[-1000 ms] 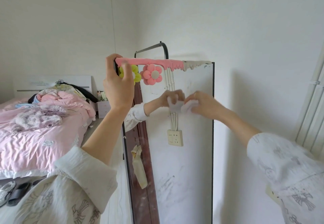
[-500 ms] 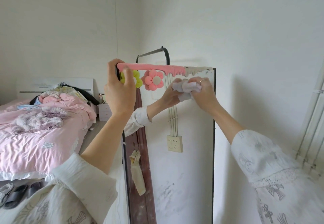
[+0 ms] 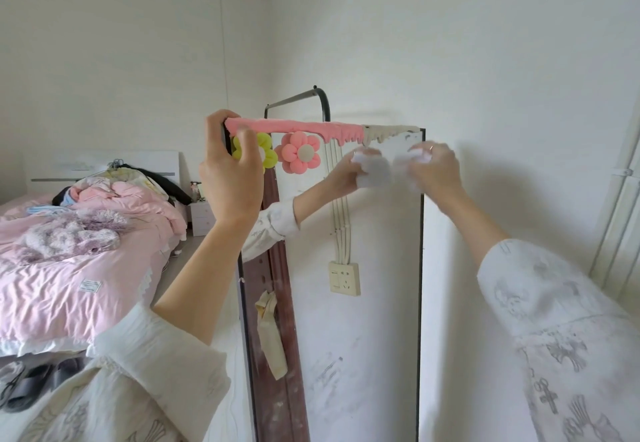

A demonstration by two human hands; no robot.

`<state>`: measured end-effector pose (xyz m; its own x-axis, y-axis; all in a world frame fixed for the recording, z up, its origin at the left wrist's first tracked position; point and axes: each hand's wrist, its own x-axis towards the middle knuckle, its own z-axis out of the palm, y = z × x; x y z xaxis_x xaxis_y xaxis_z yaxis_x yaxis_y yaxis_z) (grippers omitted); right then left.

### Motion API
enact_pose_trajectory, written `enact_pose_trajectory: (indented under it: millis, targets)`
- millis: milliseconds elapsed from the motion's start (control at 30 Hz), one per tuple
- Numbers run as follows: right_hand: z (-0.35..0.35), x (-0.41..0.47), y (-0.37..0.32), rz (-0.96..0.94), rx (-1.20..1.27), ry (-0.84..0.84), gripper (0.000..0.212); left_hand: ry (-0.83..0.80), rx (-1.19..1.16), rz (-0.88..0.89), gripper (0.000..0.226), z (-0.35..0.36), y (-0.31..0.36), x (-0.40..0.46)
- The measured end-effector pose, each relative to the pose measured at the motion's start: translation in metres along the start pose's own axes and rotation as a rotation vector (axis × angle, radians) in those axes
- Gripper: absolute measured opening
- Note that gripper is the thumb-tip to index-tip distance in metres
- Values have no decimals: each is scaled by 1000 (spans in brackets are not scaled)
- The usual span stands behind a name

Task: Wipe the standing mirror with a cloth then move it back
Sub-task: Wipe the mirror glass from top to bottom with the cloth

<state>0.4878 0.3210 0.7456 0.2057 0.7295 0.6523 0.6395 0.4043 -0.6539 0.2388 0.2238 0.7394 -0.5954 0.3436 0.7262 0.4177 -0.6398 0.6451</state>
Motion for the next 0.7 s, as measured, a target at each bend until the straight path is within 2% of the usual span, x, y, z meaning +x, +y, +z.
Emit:
enact_pose_trajectory:
  millis: [67, 133, 300, 400, 467, 600, 633, 700]
  targets:
    - [1, 19, -7, 23, 87, 85, 33, 1, -10, 2, 14, -1, -2, 2]
    - [8, 28, -7, 3, 64, 46, 33, 8, -2, 0, 14, -1, -4, 2]
    - [35, -8, -10, -45, 253, 6, 12, 15, 20, -31, 14, 1, -5, 2]
    - [42, -48, -3, -165, 319, -112, 18, 14, 35, -44, 14, -1, -6, 4]
    - [49, -74, 10, -140, 313, -237, 16, 9, 40, -45, 14, -3, -6, 4]
    - [45, -86, 33, -98, 100, -446, 20, -5, 11, -39, 13, -5, -6, 5]
    - [40, -80, 34, -113, 54, -422, 19, -13, -4, -37, 13, -6, -6, 4]
    - [30, -59, 31, -101, -7, -205, 22, -14, -4, -21, 13, -1, -3, 4]
